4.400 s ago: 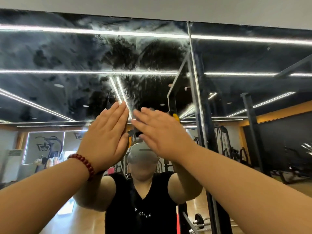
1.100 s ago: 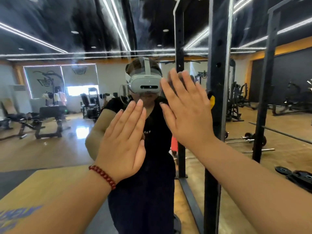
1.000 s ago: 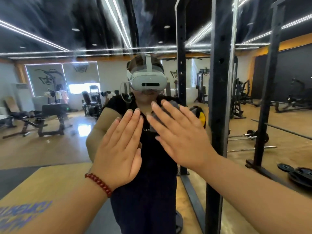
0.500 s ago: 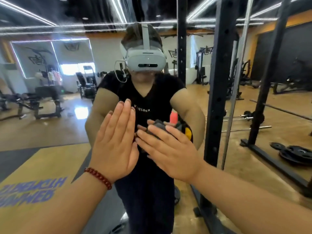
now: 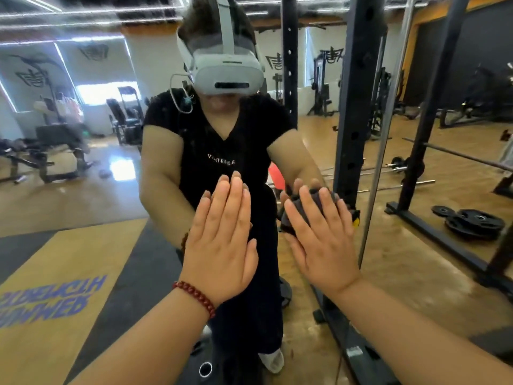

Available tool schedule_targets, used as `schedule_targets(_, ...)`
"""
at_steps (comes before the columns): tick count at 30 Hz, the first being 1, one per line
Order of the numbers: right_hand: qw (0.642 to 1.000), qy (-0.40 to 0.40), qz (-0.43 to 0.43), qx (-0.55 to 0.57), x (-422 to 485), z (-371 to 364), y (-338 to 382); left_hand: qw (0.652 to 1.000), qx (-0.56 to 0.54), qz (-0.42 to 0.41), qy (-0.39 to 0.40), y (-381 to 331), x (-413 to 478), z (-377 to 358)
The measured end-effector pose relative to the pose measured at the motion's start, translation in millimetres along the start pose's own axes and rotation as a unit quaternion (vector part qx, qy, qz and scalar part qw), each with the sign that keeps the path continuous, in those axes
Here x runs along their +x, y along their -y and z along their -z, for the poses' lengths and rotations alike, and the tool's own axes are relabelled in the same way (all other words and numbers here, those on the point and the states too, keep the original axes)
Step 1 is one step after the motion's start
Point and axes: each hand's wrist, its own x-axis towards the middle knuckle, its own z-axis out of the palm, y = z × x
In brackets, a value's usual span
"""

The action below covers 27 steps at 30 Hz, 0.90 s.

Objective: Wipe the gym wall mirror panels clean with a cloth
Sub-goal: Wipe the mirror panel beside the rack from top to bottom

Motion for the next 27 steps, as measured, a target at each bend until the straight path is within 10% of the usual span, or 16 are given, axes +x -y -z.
schedule_targets(9,0.987,-0.074,-0.133,0.042,27,3,-21,1.0,0.018,0.001,-0.015,-8,-12,-16)
schedule_targets(27,0.997,0.016,0.063,-0.03,-85,-41,64,0.999,0.002,-0.036,-0.025,-7,-71,-45)
